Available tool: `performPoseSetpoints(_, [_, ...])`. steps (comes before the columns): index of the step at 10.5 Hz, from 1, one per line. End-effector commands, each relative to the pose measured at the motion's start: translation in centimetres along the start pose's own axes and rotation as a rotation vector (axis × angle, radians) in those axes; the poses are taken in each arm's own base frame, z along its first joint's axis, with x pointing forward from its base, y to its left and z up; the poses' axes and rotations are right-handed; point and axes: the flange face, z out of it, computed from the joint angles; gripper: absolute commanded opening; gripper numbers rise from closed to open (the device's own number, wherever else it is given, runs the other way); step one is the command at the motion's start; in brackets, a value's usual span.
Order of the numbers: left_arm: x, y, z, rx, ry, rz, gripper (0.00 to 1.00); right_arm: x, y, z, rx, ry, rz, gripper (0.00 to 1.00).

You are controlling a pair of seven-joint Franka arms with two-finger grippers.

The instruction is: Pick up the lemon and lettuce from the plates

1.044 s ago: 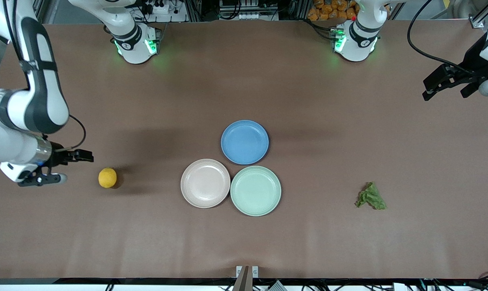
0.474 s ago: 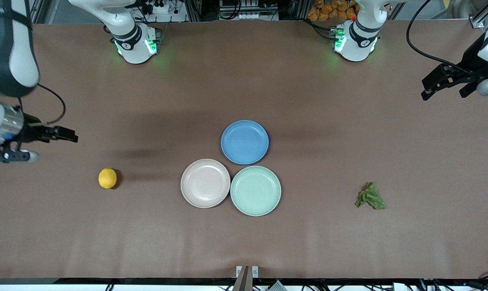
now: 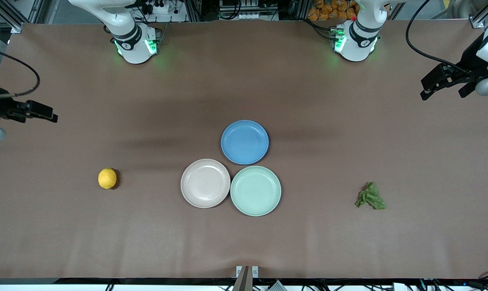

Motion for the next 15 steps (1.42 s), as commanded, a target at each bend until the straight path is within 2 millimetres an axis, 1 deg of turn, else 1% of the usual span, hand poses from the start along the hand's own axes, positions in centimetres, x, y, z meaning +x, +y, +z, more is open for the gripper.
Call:
performPoseSetpoints(1, [-0.9, -0.6, -0.3, 0.032, -0.029, 0.006, 1.00, -3.2, -1.0, -3.6, -0.017, 0.030, 0.012, 1.00])
performPoseSetpoints(4, [-1.2, -1.2, 0.1, 0.040, -0.065, -0.004, 1.00, -3.9, -0.8, -4.9, -0.018, 0.055, 0.014, 1.00])
performPoseSetpoints(6, [-1.2, -1.2, 0.3, 0.042, -0.076, -0.003, 1.00, -3.7, -1.1, -5.0, -0.027, 0.057, 0.007, 1.00])
performPoseSetpoints(9, [-1.2, -1.4, 0.4, 0.043, -0.084, -0.003, 1.00, -4.0, -0.9, -5.4, -0.049, 0.058, 0.009, 1.00])
performPoseSetpoints(11, [-1.1, -1.5, 0.5, 0.042, -0.085, -0.006, 1.00, -4.2, -2.2, -6.0, -0.070, 0.065, -0.014, 1.00])
performPoseSetpoints(14, [-1.1, -1.5, 0.7, 0.042, -0.088, -0.006, 1.00, -3.9, -2.4, -5.6, -0.076, 0.039, -0.017, 1.00])
performPoseSetpoints(15, [-1.0, -1.5, 0.7, 0.042, -0.088, -0.006, 1.00, -3.7, -2.5, -6.0, -0.076, 0.045, -0.017, 1.00])
